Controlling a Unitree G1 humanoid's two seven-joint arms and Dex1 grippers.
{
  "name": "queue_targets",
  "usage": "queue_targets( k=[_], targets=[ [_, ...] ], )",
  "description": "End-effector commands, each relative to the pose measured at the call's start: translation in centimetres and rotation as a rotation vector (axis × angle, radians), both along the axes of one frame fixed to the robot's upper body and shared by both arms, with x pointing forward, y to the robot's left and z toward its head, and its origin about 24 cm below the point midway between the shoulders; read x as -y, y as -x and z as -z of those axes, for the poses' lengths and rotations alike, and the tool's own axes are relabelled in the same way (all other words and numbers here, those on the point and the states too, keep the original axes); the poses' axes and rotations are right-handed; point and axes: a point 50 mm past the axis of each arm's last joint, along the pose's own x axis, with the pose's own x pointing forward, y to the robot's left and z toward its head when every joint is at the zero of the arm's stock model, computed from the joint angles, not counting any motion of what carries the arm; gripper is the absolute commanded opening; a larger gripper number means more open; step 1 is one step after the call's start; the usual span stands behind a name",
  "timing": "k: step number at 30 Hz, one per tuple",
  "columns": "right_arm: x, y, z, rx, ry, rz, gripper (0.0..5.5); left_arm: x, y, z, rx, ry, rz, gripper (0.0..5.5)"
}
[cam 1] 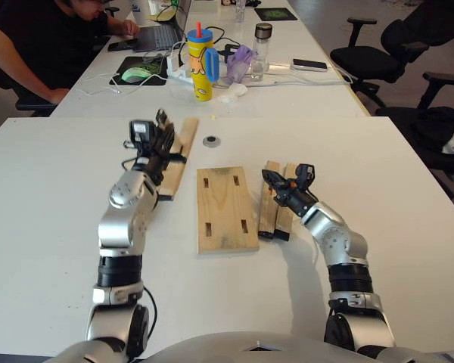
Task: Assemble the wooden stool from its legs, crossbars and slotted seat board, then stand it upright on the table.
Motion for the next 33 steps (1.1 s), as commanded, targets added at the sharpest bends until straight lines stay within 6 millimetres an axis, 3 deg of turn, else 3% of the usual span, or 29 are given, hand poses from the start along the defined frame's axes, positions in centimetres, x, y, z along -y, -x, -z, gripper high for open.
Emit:
queue_targets(
  k=[1, 7, 12, 17, 22, 31, 33],
  targets=[
    [1.3, 0.0, -2.4, 0.032, -0.199, -0.123, 1.25, 0.5, -0.9, -2.7, -0.007, 0.113, 0.273, 0.41],
    [2.6, 1.2, -5.4, 0.052, -0.534, -0.363, 2.16, 0.1, -1.3, -5.1, -0.076, 0.346, 0.615, 0.41],
    [3.3, 1.0, -6.4, 0.047, -0.578, -0.410, 2.94, 0.0, -1.2, -6.6, -0.090, 0.480, 0.730, 0.41],
    [2.9, 1.2, -7.5, 0.088, -0.622, -0.460, 3.74, 0.9, -0.7, -6.3, -0.143, 0.537, 0.816, 0.41],
    [2.4, 1.5, -9.4, 0.163, -0.659, -0.527, 3.77, 1.6, -0.6, -5.4, -0.206, 0.599, 0.855, 0.41],
    [1.6, 1.3, -10.1, 0.194, -0.596, -0.517, 3.77, 2.9, 0.4, -4.2, -0.288, 0.623, 0.929, 0.41],
    [1.9, 1.4, -10.0, 0.202, -0.605, -0.504, 3.51, 2.9, 0.4, -4.1, -0.296, 0.625, 0.927, 0.41]
  ],
)
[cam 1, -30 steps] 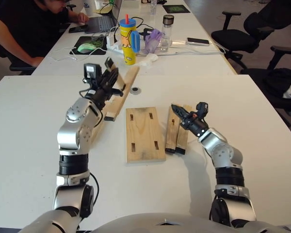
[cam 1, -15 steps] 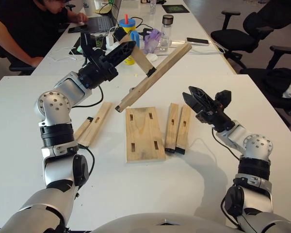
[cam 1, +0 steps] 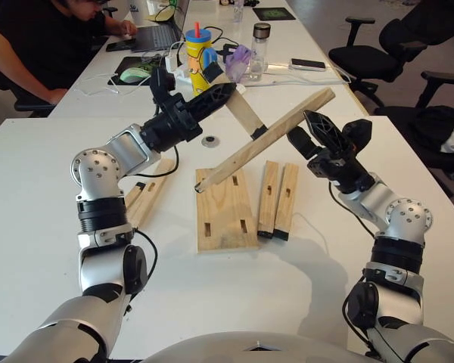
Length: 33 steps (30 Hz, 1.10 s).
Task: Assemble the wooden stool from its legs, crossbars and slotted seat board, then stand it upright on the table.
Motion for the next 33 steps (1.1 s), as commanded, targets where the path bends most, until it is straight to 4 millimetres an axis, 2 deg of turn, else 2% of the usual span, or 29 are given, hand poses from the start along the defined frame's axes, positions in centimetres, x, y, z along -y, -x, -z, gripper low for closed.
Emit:
queue_targets(
  k=[1, 9, 15, 16, 19, 23, 26, 28, 30, 32, 33],
  targets=[
    [0.1, 0.1, -0.3, 0.020, 0.005, 0.021, 3.32, 0.2, 0.3, -0.2, -0.003, 0.007, 0.017, 0.41],
    [0.3, 0.5, 0.3, 0.014, 0.039, 0.033, 2.07, 0.4, 0.6, -0.1, 0.003, -0.019, 0.025, 0.41],
    [0.3, 0.6, 0.5, 0.015, 0.048, 0.040, 2.07, 1.0, 1.2, -0.2, 0.104, -0.094, -0.009, 0.41],
    [0.3, 0.6, 0.5, 0.015, 0.048, 0.037, 2.07, 0.9, 1.1, 0.0, 0.076, -0.083, -0.015, 0.78],
    [0.4, 0.7, 0.5, 0.015, 0.053, 0.031, 2.07, 0.3, 0.8, -0.4, 0.050, -0.032, -0.035, 1.21],
    [0.8, 0.9, 0.8, 0.005, 0.058, 0.026, 2.07, -0.7, 0.7, -1.7, 0.077, 0.038, -0.066, 1.84],
    [1.1, 0.9, 1.2, -0.010, 0.062, 0.030, 2.07, -1.1, 0.6, -1.7, 0.070, 0.038, -0.081, 2.31],
    [1.2, 1.0, 1.4, -0.015, 0.077, 0.022, 2.07, -2.1, 0.2, -1.7, 0.079, 0.010, -0.135, 2.61],
    [1.9, 1.6, 1.8, -0.021, 0.128, 0.012, 2.07, -4.5, -0.6, -1.4, 0.093, -0.058, -0.250, 2.90],
    [3.7, 2.7, 2.0, -0.030, 0.185, 0.016, 2.07, -6.9, -0.8, -0.9, 0.122, -0.158, -0.345, 3.16],
    [4.6, 3.2, 1.9, -0.030, 0.204, 0.023, 2.07, -7.2, -0.5, -0.6, 0.135, -0.212, -0.342, 3.16]
  ],
)
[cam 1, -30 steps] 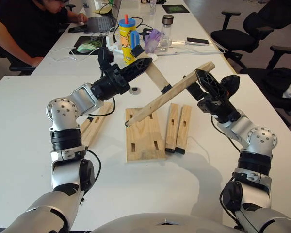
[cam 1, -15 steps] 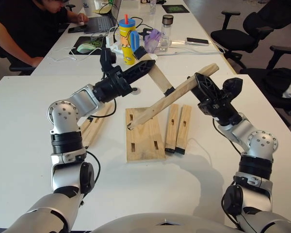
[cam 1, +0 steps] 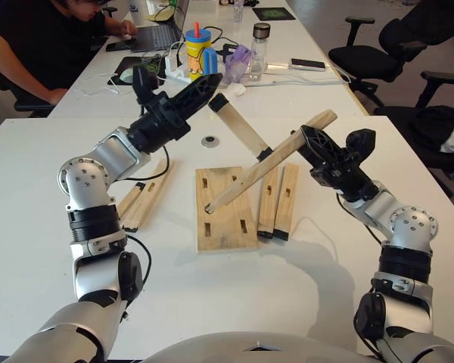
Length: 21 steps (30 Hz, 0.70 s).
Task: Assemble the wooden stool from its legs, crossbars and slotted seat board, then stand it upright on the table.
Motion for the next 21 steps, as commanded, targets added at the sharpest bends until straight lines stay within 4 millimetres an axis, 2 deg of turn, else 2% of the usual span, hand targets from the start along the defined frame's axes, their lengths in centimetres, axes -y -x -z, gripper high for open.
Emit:
queue_targets(
  k=[1, 3, 6, 8, 10, 12, 14, 17, 21],
  targets=[
    [3.9, 1.9, -0.2, -0.005, 0.112, 0.025, 2.07, -3.1, 0.4, 0.6, 0.040, -0.195, -0.103, 3.16],
    [5.9, 2.4, -1.0, 0.012, 0.147, 0.064, 2.07, -2.5, 1.4, 1.6, 0.062, -0.304, -0.074, 3.16],
    [9.4, 1.8, -3.2, 0.065, 0.163, 0.191, 2.07, -0.8, 4.2, 4.2, 0.133, -0.512, 0.032, 3.16],
    [11.0, 1.1, -4.1, 0.088, 0.176, 0.275, 2.07, 1.5, 6.7, 6.3, 0.175, -0.579, 0.194, 3.16],
    [11.7, 0.2, -4.5, 0.101, 0.194, 0.332, 2.07, 3.5, 8.8, 8.5, 0.195, -0.630, 0.341, 3.16],
    [11.3, -0.8, -4.7, 0.113, 0.200, 0.335, 2.07, 4.6, 9.8, 10.3, 0.263, -0.726, 0.411, 3.16],
    [9.8, -1.7, -4.6, 0.145, 0.249, 0.304, 2.07, 5.3, 10.0, 11.6, 0.365, -0.834, 0.434, 3.16],
    [7.5, -2.3, -4.2, 0.210, 0.273, 0.229, 2.07, 5.6, 9.9, 13.5, 0.487, -0.994, 0.449, 3.16],
    [6.2, -2.6, -4.0, 0.262, 0.290, 0.196, 2.07, 6.0, 10.0, 15.6, 0.555, -1.130, 0.447, 3.16]
  ],
)
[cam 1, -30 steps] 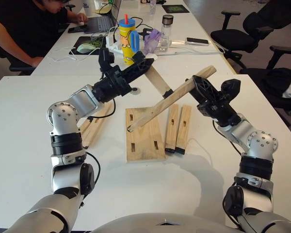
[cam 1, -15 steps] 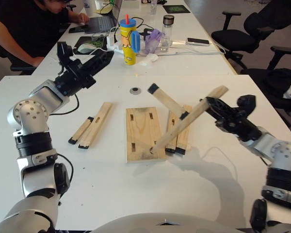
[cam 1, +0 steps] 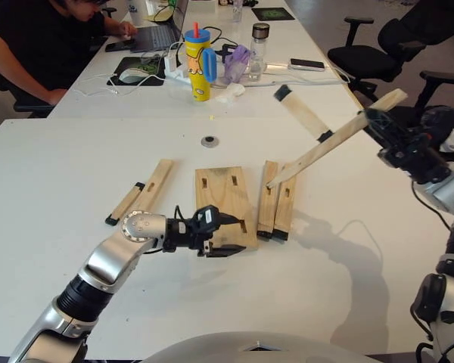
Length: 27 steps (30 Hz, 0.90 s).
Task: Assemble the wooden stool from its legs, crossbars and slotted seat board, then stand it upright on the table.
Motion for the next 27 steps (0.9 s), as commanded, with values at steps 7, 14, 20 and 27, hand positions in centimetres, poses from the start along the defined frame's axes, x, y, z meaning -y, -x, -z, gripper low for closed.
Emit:
queue_targets(
  k=[7, 14, 20, 27],
  targets=[
    [-2.5, -0.4, -0.9, 0.126, 0.040, -0.134, 2.07, -0.6, -0.2, 2.8, 0.070, -0.134, -0.045, 3.16],
    [-4.9, -0.3, 0.5, 0.160, 0.123, -0.240, 2.07, -3.2, -1.2, 4.2, 0.033, -0.268, -0.033, 3.16],
    [-6.6, -0.3, 1.6, 0.168, 0.223, -0.327, 2.07, -3.8, -1.1, 5.0, 0.044, -0.332, 0.057, 3.16],
    [-7.1, -0.8, 1.8, 0.203, 0.297, -0.374, 2.07, -4.3, -1.3, 5.6, 0.066, -0.371, 0.098, 3.16]
  ],
)
